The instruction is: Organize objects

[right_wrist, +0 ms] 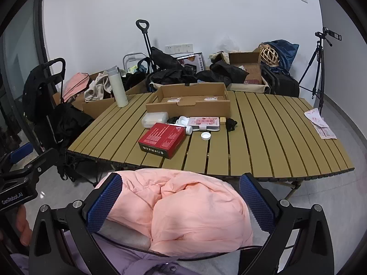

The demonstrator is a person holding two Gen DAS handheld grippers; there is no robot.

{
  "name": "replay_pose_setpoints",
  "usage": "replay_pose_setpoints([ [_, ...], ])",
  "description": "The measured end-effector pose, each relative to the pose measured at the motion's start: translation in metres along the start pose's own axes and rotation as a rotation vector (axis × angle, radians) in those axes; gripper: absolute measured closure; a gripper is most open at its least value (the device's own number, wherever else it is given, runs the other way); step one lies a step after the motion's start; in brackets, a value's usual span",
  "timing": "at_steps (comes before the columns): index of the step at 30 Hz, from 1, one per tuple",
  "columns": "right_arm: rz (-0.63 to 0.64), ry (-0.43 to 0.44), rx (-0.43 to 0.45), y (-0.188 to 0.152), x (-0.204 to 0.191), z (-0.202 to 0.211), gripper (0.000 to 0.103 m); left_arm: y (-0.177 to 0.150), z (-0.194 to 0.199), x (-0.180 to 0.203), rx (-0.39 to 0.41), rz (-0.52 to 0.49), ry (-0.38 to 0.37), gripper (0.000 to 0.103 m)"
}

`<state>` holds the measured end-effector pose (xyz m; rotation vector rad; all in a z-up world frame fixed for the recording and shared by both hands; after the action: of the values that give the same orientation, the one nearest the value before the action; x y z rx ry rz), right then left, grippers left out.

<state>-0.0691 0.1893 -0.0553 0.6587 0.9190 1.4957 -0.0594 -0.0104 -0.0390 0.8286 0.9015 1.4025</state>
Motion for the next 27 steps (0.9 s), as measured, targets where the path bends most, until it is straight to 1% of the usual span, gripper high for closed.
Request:
replay_pose_setpoints([
  [10, 0.007, 0.004, -0.002, -0.0004, -0.0020, 0.0006, 0.000, -0.0007, 0.0012, 0.0005, 0.002, -0.002, -0.002, 0.000],
  [27, -0.011, 0.004, 0.021, 0.0040, 0.0013, 0.0060, 0.000, 0.0004, 0.0020, 0.0002, 0.002, -0.005, -0.002, 0.000],
])
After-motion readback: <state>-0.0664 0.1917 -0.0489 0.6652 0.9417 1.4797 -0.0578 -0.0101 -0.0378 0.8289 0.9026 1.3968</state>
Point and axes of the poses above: each gripper's, at about its wrist camera, not at the fingertips, and z roughly against the way its jaws point, x to its right, y to its top, the point moved 7 cm from there along -z, roughly the way its jaws point, and after that the axes turned 6 degrees about x, right-handed, at the moved point
